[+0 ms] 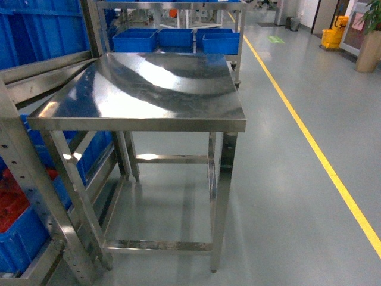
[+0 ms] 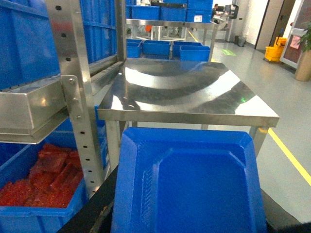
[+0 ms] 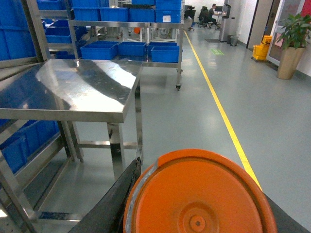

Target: Sort blue parts and orange caps into right shelf containers

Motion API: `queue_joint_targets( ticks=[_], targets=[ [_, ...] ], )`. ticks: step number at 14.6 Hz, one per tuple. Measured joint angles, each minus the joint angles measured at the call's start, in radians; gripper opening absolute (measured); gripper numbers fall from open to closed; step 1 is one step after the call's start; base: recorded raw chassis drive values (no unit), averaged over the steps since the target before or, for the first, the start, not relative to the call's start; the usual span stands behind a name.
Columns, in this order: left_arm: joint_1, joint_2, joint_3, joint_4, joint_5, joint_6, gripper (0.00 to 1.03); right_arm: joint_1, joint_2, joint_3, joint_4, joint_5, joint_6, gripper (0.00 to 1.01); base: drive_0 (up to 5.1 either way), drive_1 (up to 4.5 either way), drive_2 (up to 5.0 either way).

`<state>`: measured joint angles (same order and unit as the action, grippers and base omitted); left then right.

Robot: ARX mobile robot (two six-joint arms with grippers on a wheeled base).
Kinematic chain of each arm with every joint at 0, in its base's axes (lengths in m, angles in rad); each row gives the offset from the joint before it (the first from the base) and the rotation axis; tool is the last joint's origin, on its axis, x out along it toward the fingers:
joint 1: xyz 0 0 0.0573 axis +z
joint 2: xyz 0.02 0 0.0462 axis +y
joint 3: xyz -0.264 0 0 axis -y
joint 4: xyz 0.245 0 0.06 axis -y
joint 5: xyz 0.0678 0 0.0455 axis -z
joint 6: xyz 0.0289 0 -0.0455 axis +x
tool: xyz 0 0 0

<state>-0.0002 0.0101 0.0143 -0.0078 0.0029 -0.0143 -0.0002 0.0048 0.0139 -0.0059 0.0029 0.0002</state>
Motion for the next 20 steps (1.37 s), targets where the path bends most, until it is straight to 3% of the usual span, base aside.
queue_joint_targets(
  ticks=[20],
  targets=[
    [0.0,0.0,0.0,0.002,-0.003,0.0,0.44,0.0,0.0,0.0,0.003,-0.002,0.0,0.44,-5.0,2.49,2.5]
  ],
)
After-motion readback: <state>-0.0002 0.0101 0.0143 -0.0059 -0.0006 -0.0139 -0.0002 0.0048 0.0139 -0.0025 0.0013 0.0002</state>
